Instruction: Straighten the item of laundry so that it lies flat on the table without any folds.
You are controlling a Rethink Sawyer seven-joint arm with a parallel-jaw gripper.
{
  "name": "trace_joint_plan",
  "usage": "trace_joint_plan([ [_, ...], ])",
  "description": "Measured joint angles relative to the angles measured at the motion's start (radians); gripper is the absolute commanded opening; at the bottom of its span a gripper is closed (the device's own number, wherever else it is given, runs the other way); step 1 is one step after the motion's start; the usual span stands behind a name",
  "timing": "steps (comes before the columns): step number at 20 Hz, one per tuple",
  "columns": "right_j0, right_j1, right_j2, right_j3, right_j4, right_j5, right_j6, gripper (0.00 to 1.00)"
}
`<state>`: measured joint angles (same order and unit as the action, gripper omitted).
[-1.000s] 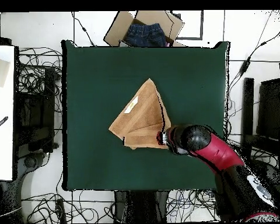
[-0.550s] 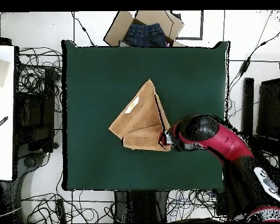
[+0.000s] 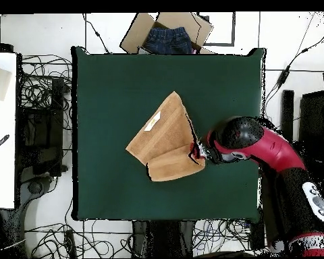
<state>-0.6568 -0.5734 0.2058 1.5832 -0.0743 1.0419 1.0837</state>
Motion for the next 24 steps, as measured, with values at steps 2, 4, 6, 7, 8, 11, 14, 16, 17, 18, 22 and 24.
trace_joint_plan([
  [2, -0.007, 0.004, 0.011, -0.008, -0.002, 0.000, 0.000, 0.00],
  [4, -0.021, 0.009, 0.024, -0.009, -0.003, 0.000, 0.000, 0.00],
  [6, -0.037, 0.019, 0.039, -0.010, -0.007, 0.000, 0.000, 0.00],
  [7, -0.041, 0.022, 0.041, -0.010, -0.008, 0.000, 0.000, 0.00],
  [8, -0.049, 0.033, 0.045, -0.014, -0.013, 0.000, 0.000, 0.00],
  [11, -0.060, 0.057, 0.052, -0.030, -0.028, 0.000, 0.000, 0.00],
  [14, -0.078, 0.090, 0.071, -0.055, -0.050, 0.000, 0.000, 0.00],
  [16, -0.088, 0.105, 0.079, -0.068, -0.061, 0.000, 0.000, 0.00],
  [17, -0.094, 0.115, 0.084, -0.075, -0.068, 0.000, 0.000, 0.00],
  [18, -0.107, 0.136, 0.097, -0.091, -0.080, 0.000, 0.000, 0.00],
  [22, -0.127, 0.178, 0.120, -0.124, -0.097, 0.001, -0.001, 0.00],
  [24, -0.134, 0.191, 0.129, -0.132, -0.103, 0.001, -0.001, 0.00],
])
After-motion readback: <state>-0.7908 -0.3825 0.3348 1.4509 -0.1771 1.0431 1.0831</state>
